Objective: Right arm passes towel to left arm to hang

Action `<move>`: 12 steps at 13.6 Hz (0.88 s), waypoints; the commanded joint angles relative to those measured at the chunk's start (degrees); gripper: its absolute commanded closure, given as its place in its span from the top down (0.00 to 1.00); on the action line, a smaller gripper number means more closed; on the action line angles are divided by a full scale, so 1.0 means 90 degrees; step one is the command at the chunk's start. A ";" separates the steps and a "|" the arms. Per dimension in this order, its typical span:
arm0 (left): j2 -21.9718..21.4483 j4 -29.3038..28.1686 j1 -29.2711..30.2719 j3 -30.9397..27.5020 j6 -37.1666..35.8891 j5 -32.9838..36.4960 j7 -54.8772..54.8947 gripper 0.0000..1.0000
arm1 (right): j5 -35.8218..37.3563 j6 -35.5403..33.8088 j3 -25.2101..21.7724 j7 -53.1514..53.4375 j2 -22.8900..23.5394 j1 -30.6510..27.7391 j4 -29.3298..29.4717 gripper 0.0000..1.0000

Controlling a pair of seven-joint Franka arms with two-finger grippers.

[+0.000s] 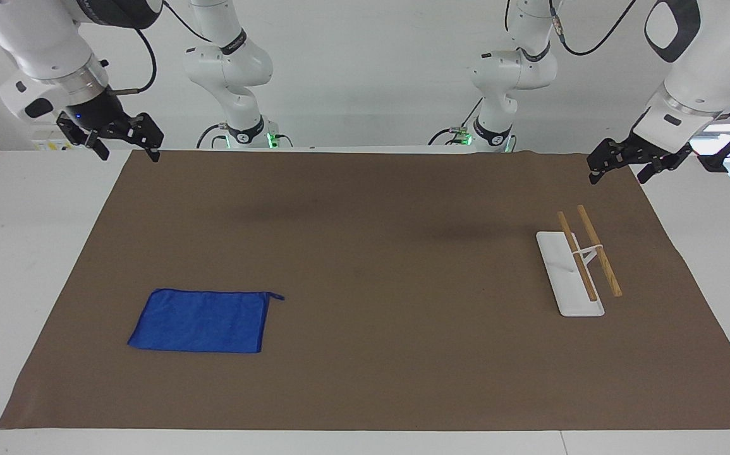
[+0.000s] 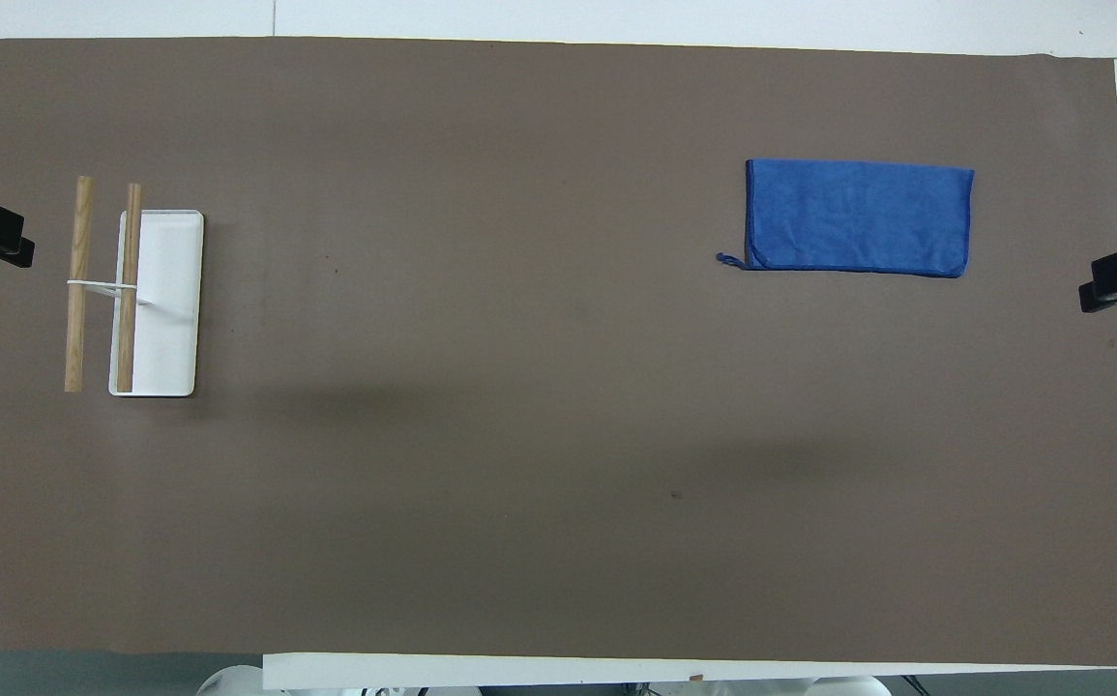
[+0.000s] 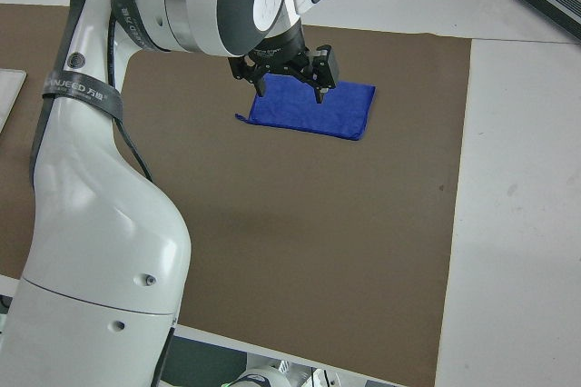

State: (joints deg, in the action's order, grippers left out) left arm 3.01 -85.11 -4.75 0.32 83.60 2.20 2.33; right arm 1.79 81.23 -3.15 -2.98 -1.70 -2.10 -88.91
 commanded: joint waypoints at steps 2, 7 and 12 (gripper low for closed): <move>-0.0100 -0.0094 0.0029 -0.0006 -0.0060 -0.0039 0.0073 1.00 | -0.0081 0.0086 0.0018 -0.0177 -0.0162 -0.0079 -0.0208 1.00; -0.0100 -0.0094 0.0029 -0.0006 -0.0060 -0.0039 0.0073 1.00 | -0.0062 0.0289 0.0018 -0.0448 -0.0211 -0.0362 -0.0432 1.00; -0.0100 -0.0094 0.0039 -0.0006 -0.0060 -0.0039 0.0073 1.00 | -0.0062 0.2846 0.0086 0.0260 0.0596 0.0203 -0.1468 1.00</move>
State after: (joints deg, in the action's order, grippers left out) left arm 3.01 -85.12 -4.75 0.31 83.57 2.20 2.33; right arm 1.51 101.43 -2.81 -4.43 -0.18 -2.76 -100.55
